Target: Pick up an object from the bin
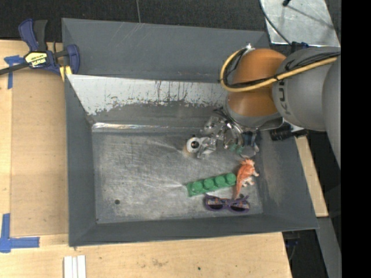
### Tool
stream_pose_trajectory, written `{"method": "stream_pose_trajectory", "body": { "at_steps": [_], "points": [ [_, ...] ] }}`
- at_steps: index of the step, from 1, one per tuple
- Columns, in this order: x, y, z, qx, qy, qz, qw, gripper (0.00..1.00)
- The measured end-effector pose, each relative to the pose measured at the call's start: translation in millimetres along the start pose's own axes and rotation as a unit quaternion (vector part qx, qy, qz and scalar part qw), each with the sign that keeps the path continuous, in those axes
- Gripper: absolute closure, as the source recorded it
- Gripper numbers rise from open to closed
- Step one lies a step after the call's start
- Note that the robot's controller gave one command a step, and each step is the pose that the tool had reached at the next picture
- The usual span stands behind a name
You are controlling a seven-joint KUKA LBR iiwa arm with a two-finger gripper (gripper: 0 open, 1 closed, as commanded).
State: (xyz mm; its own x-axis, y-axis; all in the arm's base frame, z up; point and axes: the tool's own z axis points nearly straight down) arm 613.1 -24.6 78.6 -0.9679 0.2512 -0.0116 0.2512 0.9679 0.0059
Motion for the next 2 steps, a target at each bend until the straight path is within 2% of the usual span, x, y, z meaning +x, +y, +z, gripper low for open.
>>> {"method": "stream_pose_trajectory", "body": {
  "at_steps": [1, 2],
  "points": [
    [4.1, 4, -35, 0.003, 0.0083, -0.004, 1.0, 1.0],
    [-14.7, -19, -59, 0.002, -0.0003, -0.008, 1.0, 1.0]
  ]
}}
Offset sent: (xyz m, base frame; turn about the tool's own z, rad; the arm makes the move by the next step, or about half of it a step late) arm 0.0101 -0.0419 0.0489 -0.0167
